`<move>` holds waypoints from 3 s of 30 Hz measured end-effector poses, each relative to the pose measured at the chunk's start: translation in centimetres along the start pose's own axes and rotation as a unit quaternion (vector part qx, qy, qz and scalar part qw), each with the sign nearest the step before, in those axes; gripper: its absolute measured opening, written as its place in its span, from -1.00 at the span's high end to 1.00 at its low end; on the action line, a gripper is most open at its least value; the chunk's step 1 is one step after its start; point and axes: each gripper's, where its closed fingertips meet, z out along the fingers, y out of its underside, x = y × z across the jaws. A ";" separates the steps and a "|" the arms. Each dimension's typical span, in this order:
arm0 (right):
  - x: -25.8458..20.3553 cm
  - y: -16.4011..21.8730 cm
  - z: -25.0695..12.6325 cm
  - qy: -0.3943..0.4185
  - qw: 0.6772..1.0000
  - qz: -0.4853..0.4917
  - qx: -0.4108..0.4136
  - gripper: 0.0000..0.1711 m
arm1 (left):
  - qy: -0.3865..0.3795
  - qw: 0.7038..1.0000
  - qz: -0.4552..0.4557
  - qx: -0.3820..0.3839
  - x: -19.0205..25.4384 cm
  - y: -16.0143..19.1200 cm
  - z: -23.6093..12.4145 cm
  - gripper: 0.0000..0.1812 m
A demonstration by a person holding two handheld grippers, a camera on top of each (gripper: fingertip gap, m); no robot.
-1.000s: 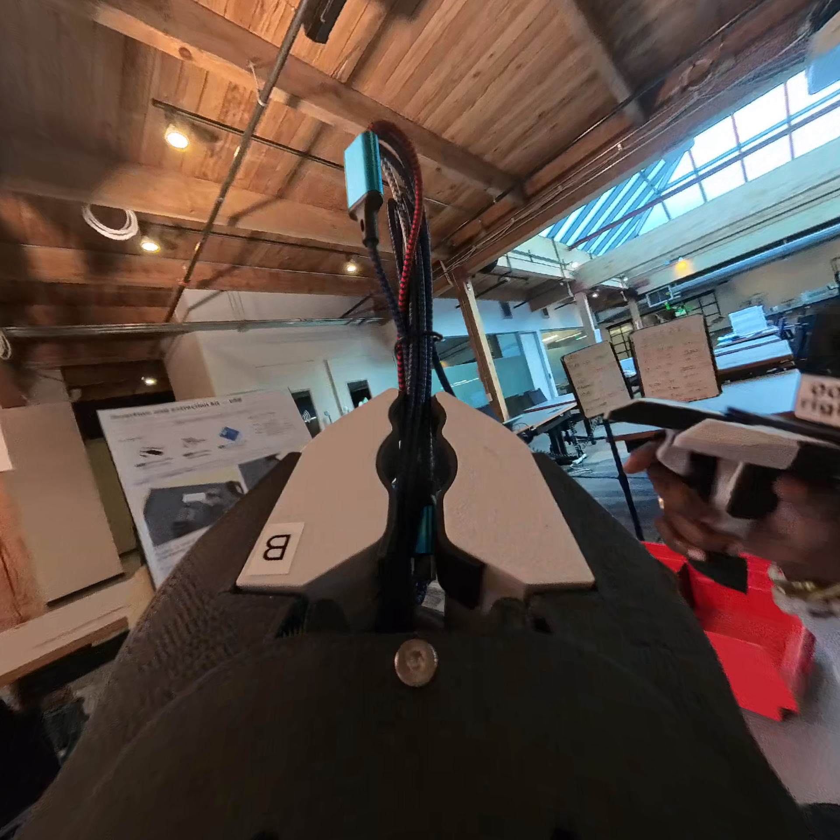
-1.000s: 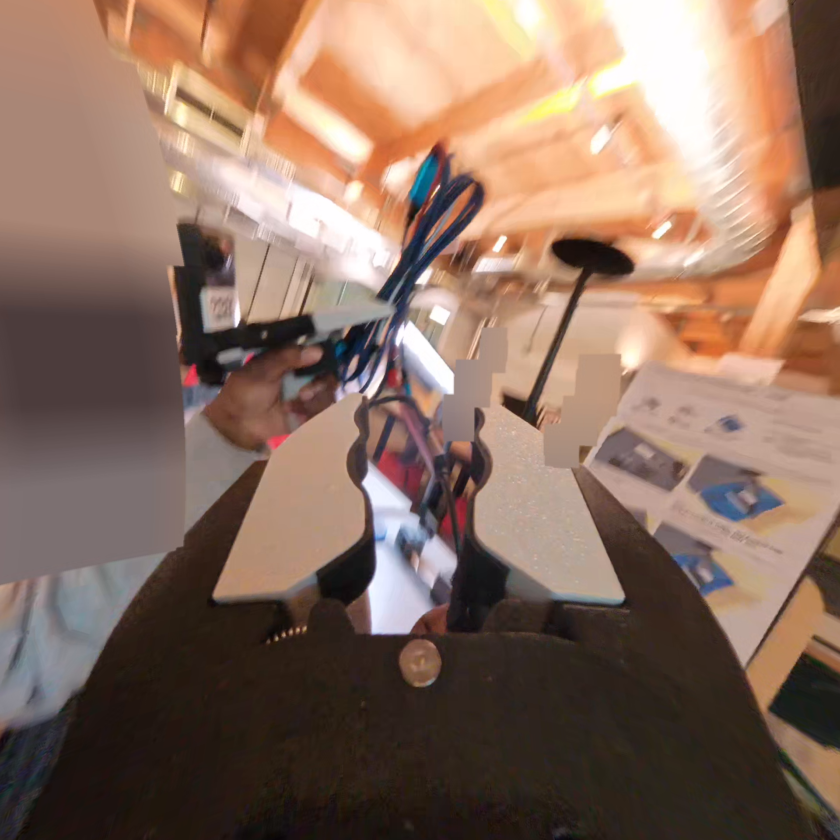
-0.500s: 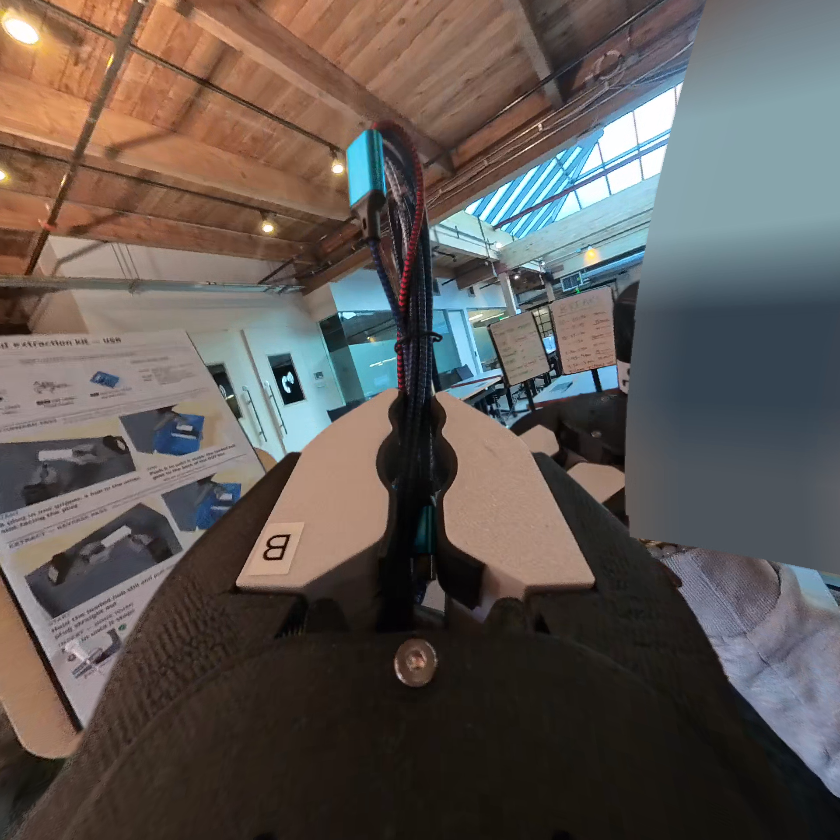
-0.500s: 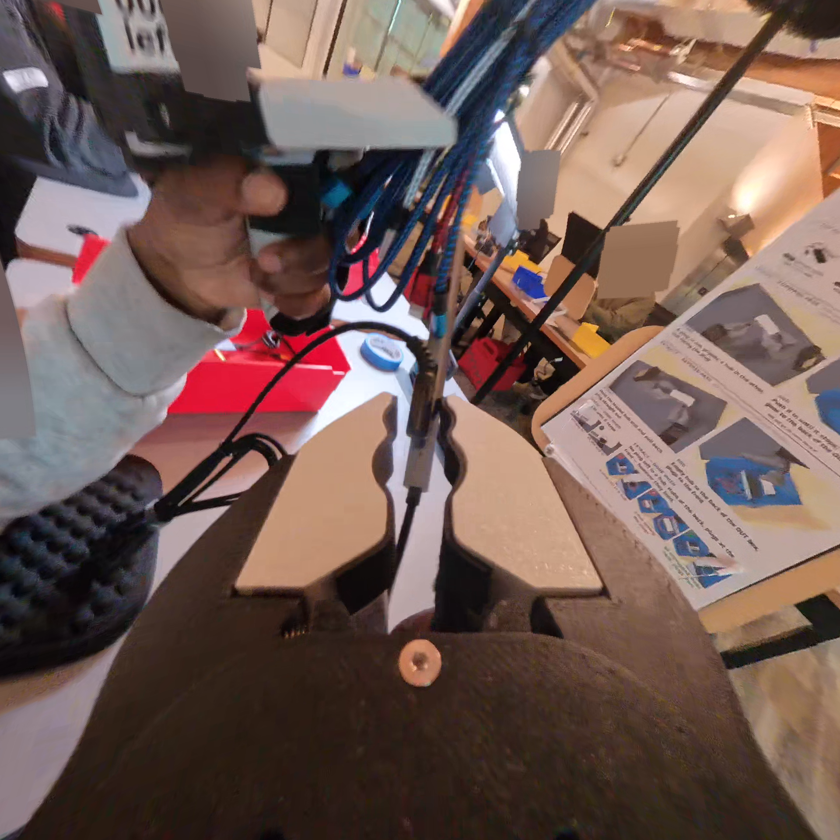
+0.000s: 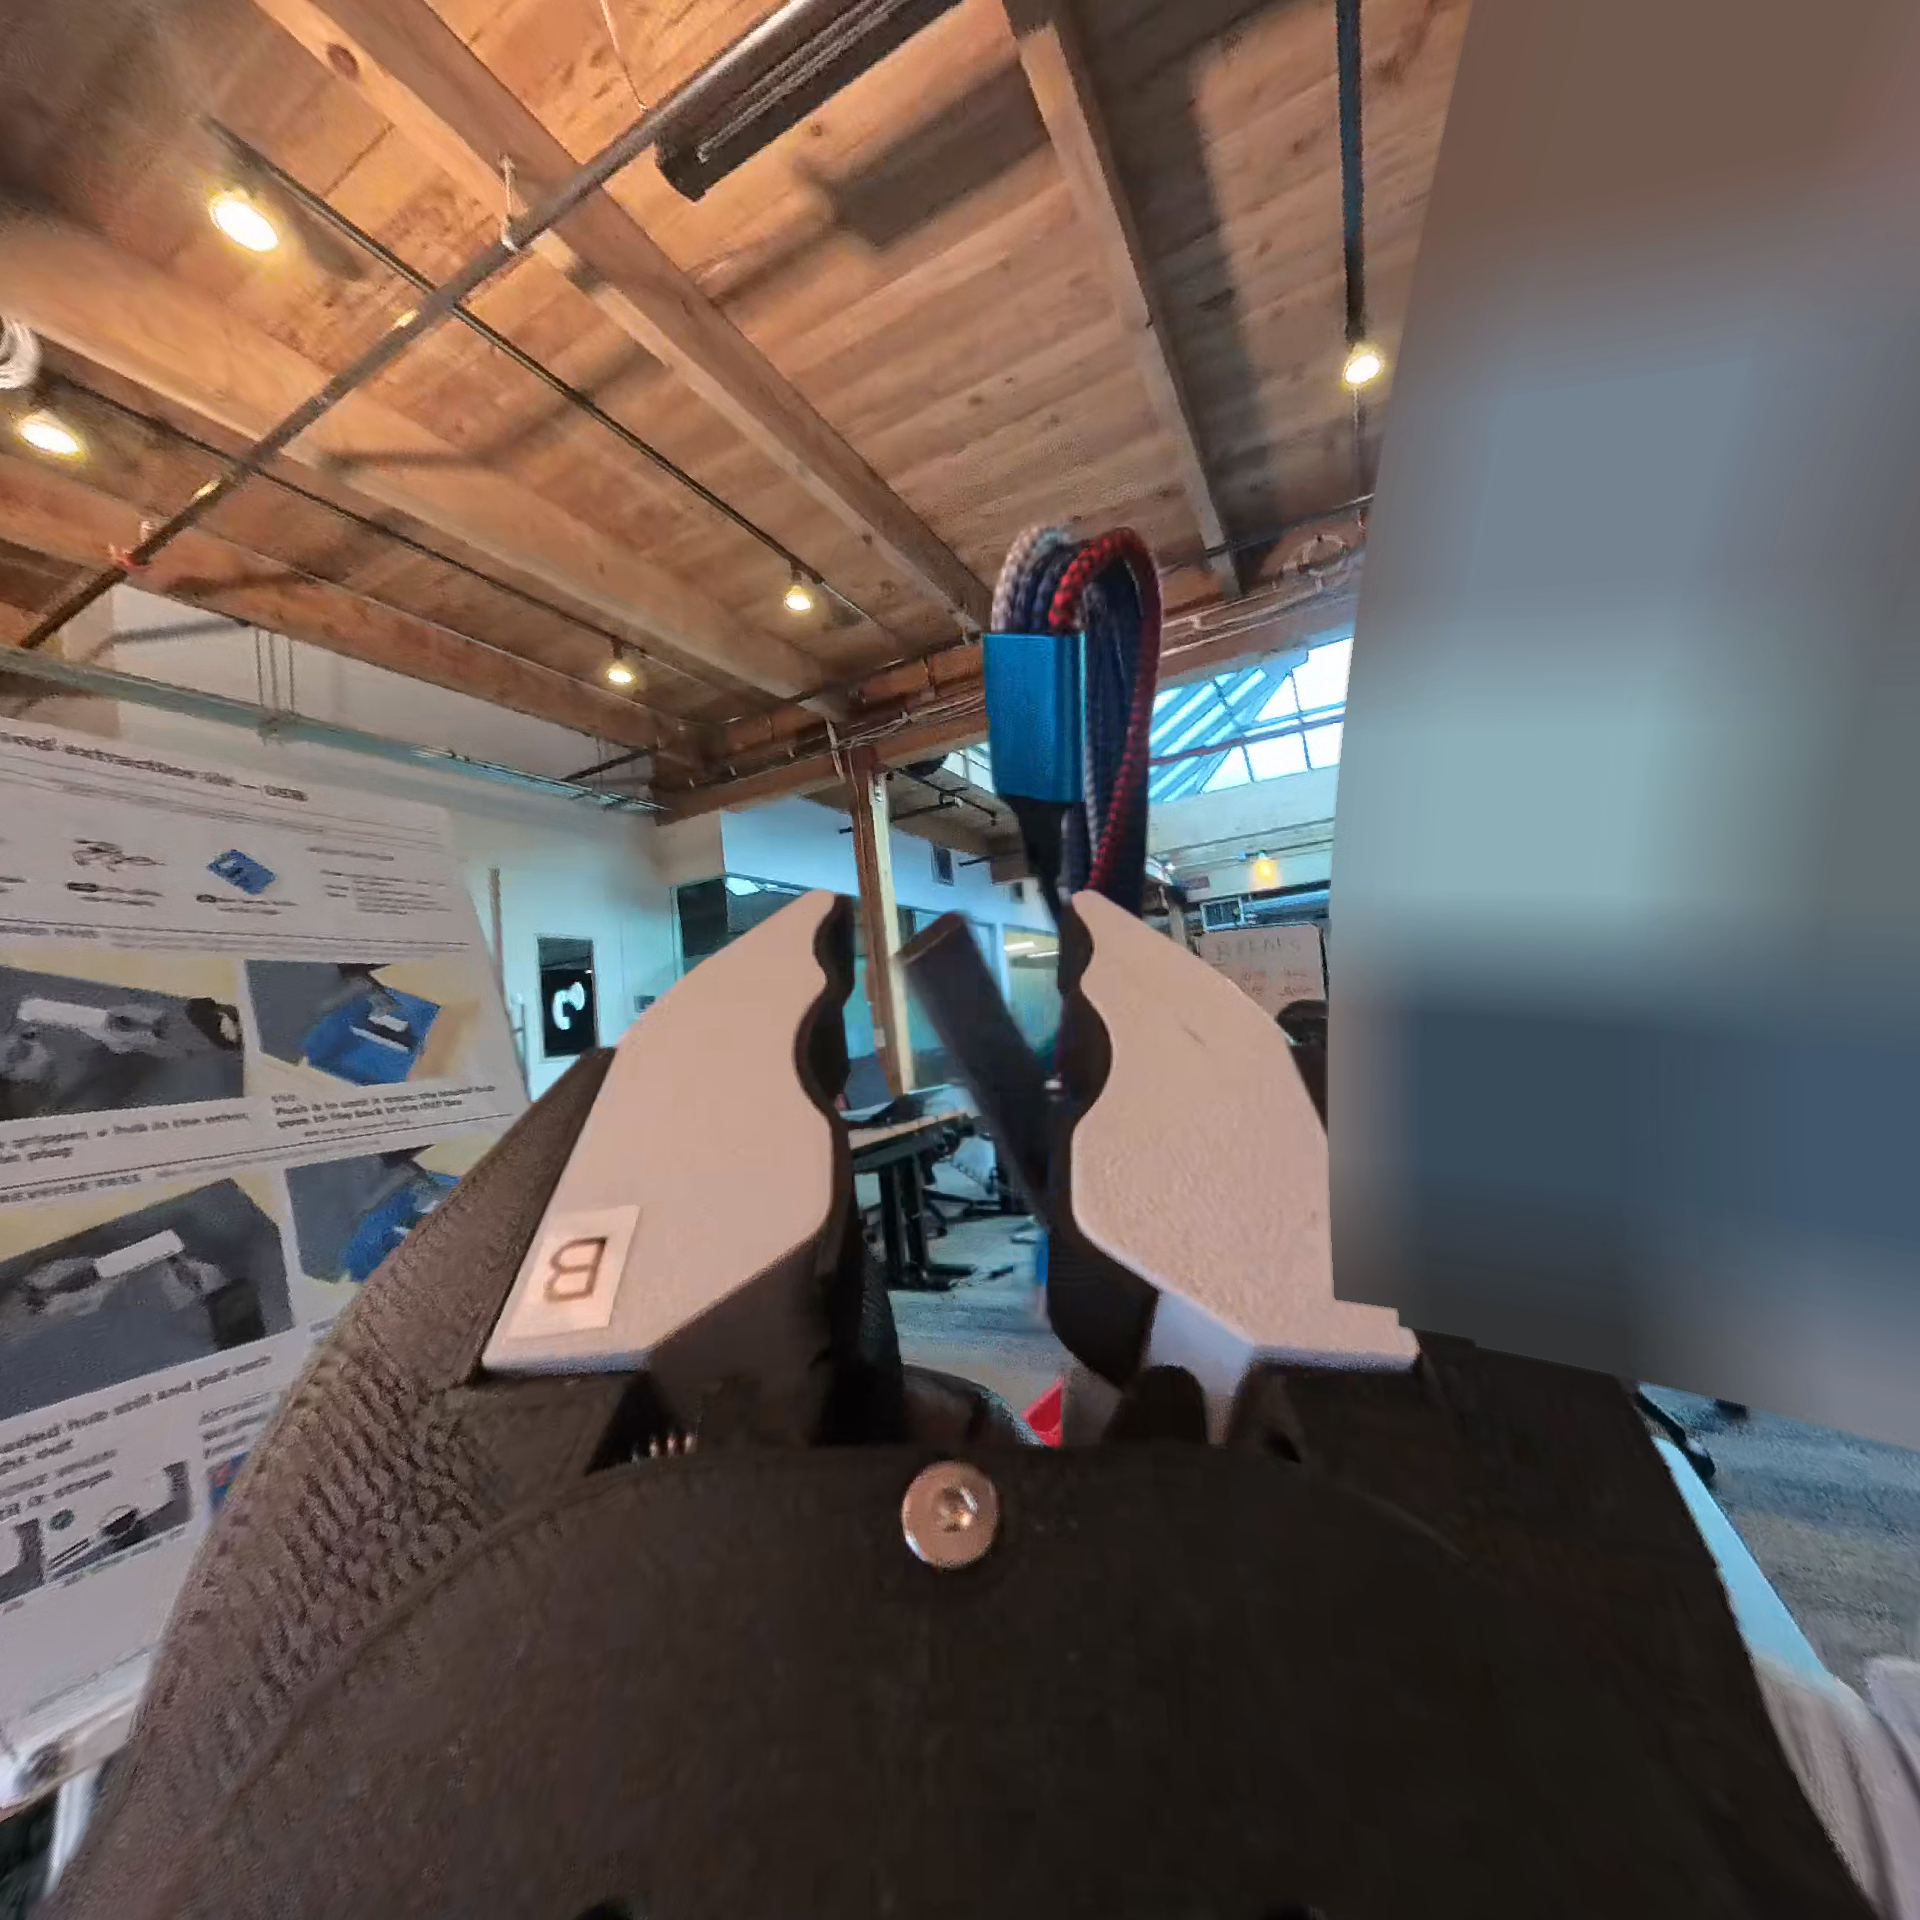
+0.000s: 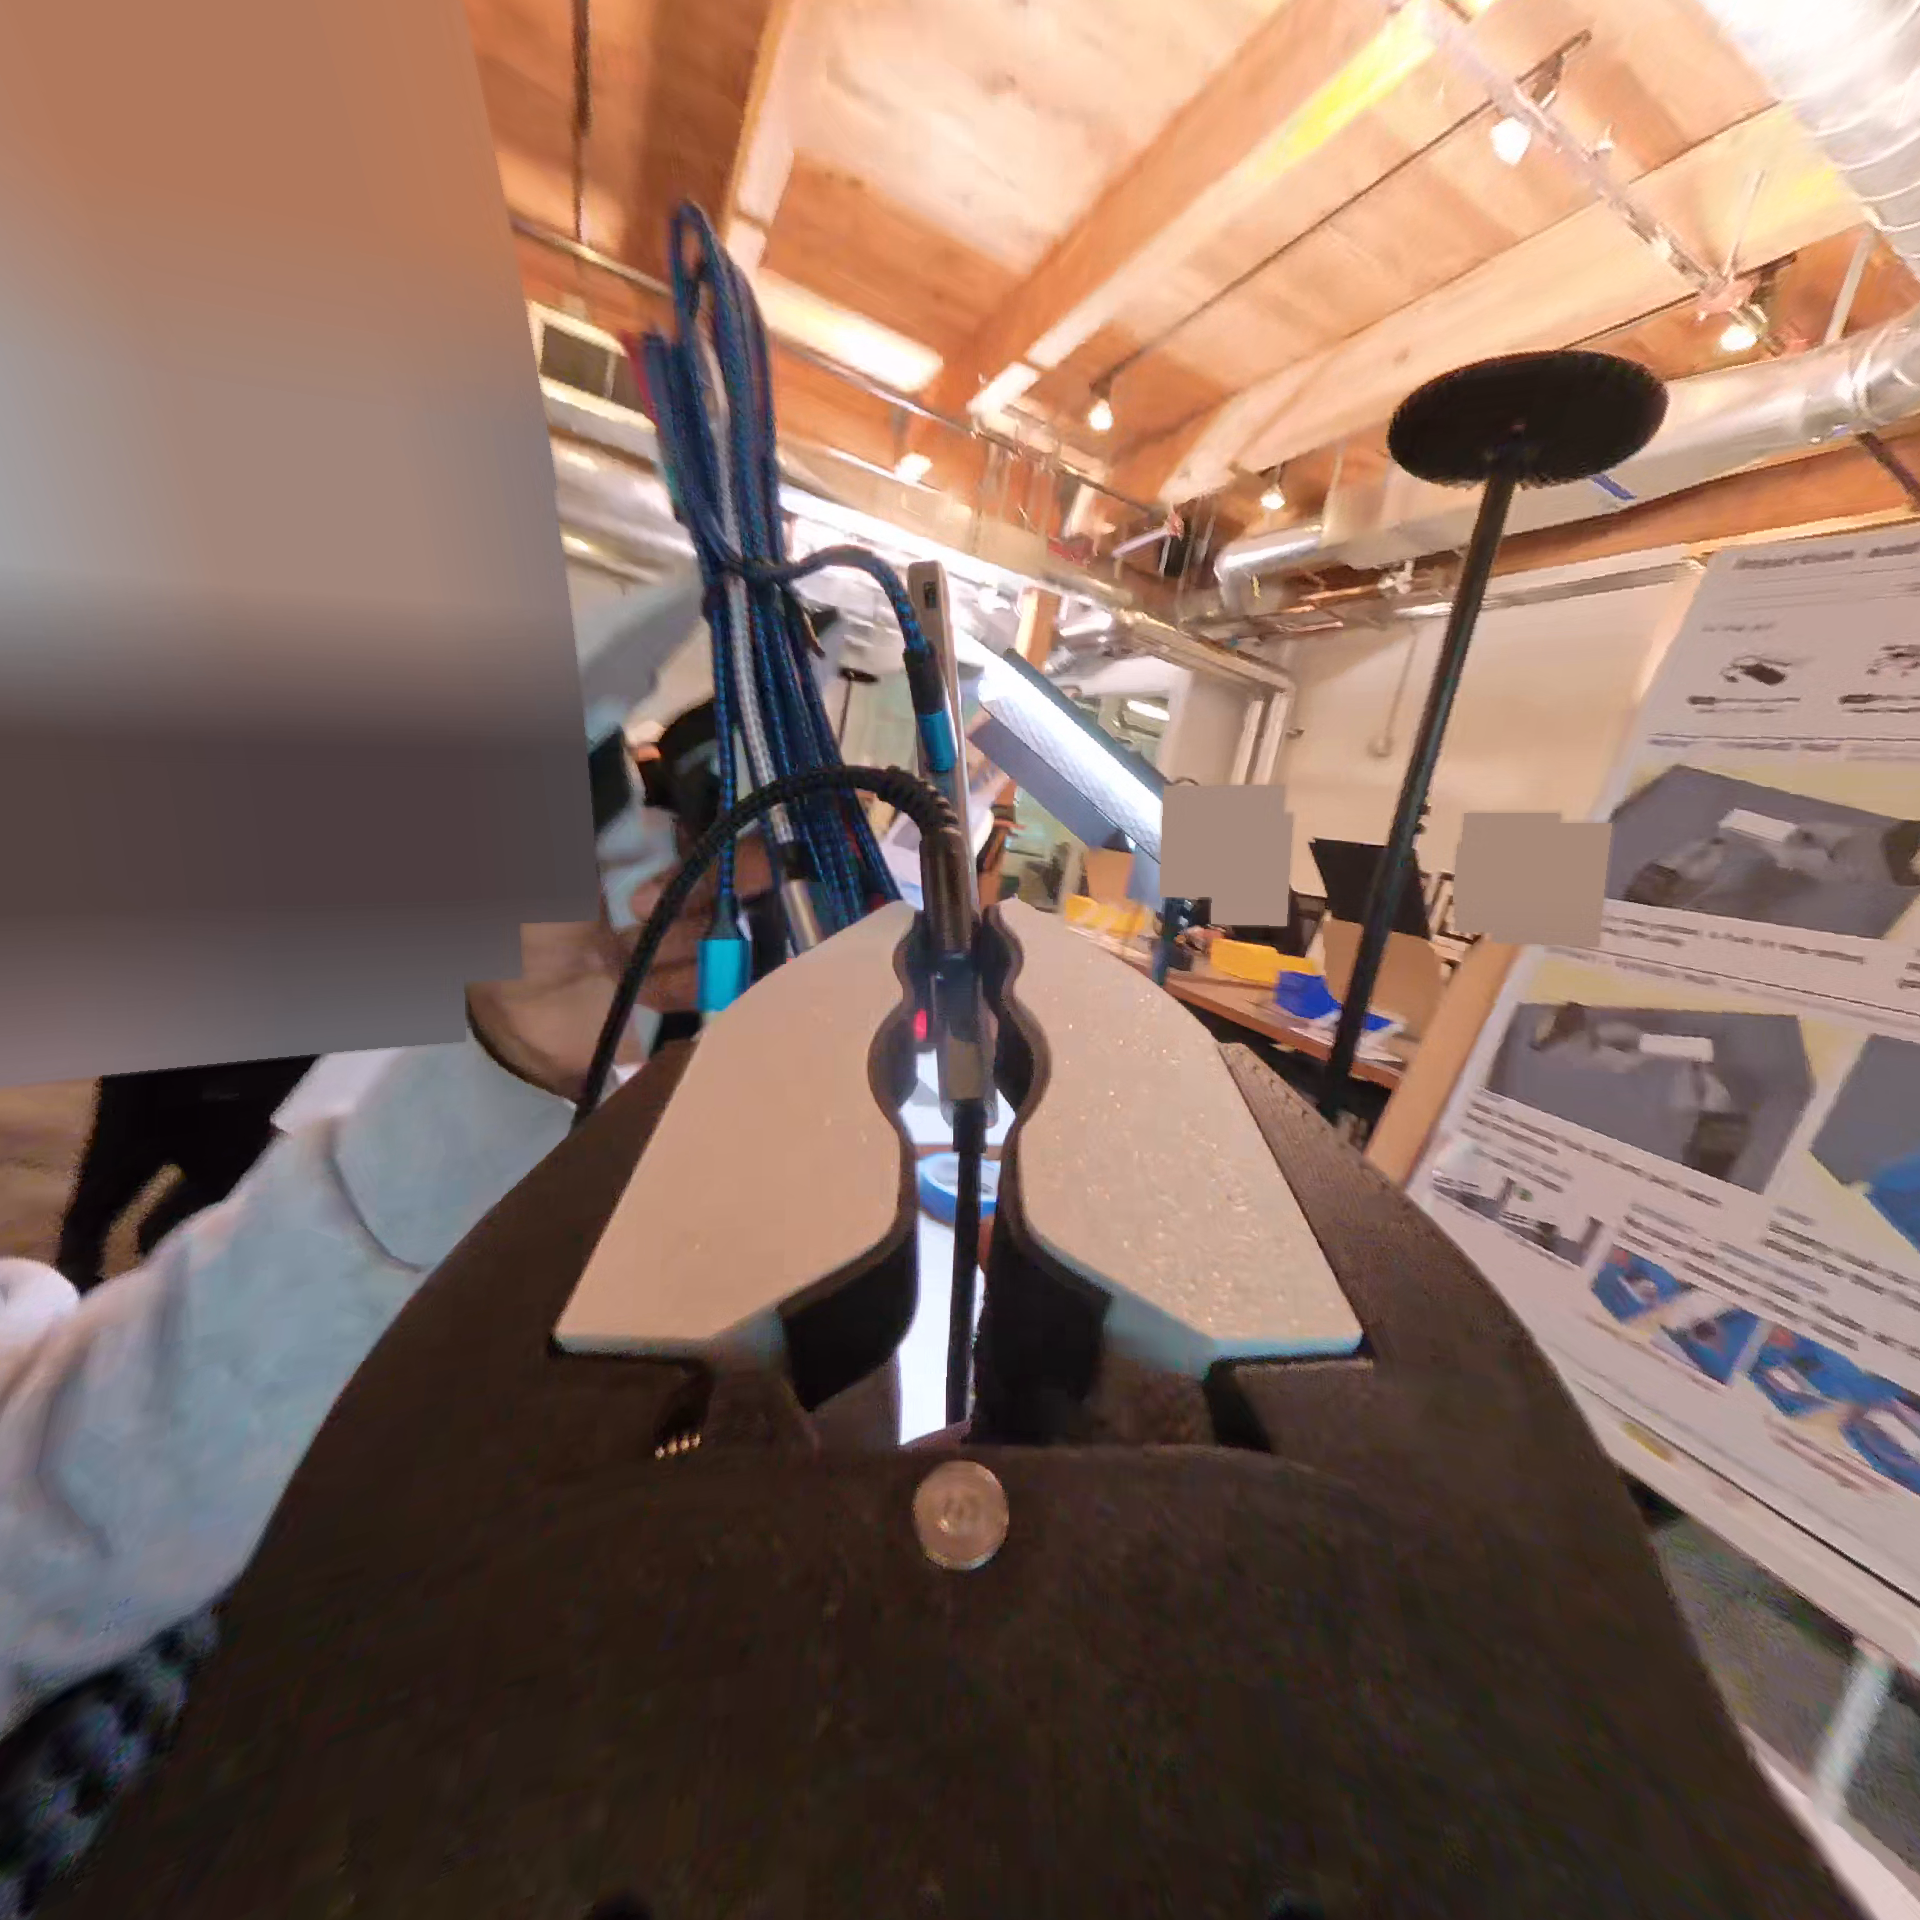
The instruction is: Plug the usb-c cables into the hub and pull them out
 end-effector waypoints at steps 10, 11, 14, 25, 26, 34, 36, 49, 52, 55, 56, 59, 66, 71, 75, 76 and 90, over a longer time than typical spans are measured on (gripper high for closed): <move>-4.8 -4.1 1.3 -0.082 0.981 0.137 0.112 0.89 | 0.109 0.983 -0.140 -0.053 1.4 5.3 1.1 0.60; -5.0 -3.9 1.6 -0.090 0.978 0.153 0.110 0.89 | 0.128 0.981 -0.138 -0.049 2.7 5.2 1.5 0.67; -4.9 -4.3 1.4 -0.103 0.969 0.189 0.124 0.89 | 0.115 0.989 -0.084 -0.028 3.7 4.8 2.0 0.72; -4.2 -2.1 2.2 -0.125 0.950 0.271 0.089 0.89 | 0.115 0.983 -0.132 -0.045 2.4 6.4 2.1 0.90; -4.1 -2.0 2.2 -0.130 0.946 0.281 0.094 0.89 | 0.127 0.982 -0.132 -0.055 2.6 6.6 1.9 0.90; -2.4 -1.5 2.1 -0.119 0.924 0.344 0.116 0.89 | 0.169 0.967 -0.164 -0.095 2.5 7.8 0.9 0.90; -2.3 -1.5 2.1 -0.109 0.928 0.337 0.112 0.89 | 0.233 0.955 -0.159 -0.097 4.1 7.4 0.1 0.51; -2.9 0.1 3.1 -0.054 0.964 0.259 0.021 0.85 | 0.150 0.974 -0.140 -0.093 3.0 6.5 1.5 0.88; -1.8 -2.6 1.7 0.025 0.984 0.154 0.088 0.92 | 0.129 0.988 -0.033 -0.084 3.7 5.9 1.7 0.88; -2.2 -2.9 1.5 0.070 0.996 0.020 0.053 0.94 | 0.160 0.984 0.049 -0.064 6.4 5.0 1.7 0.88; -2.4 -3.2 1.3 0.075 0.996 -0.012 0.057 0.93 | 0.164 0.982 0.065 -0.060 7.0 4.9 1.8 0.88; -3.5 -3.9 0.4 0.026 0.997 -0.037 0.064 0.93 | 0.161 0.980 0.091 -0.068 7.5 5.0 1.9 0.88; -5.0 2.9 -1.8 -0.003 0.996 -0.017 -0.088 0.54 | 0.136 0.971 0.070 -0.186 7.1 10.3 0.0 0.88; -4.7 9.4 -3.8 0.033 0.990 0.090 -0.106 0.66 | 0.090 0.969 -0.087 -0.214 5.9 16.5 -3.8 0.88; -3.2 14.7 -5.3 0.095 0.972 0.180 -0.117 0.93 | 0.061 0.943 -0.200 -0.259 4.1 21.9 -6.8 0.88; -3.1 15.7 -5.4 0.096 0.965 0.205 -0.133 0.92 | 0.055 0.936 -0.222 -0.267 3.7 22.6 -7.3 0.88; -1.0 20.0 -6.9 0.133 0.909 0.367 -0.146 0.91 | 0.006 0.901 -0.311 -0.302 2.8 27.2 -8.7 0.69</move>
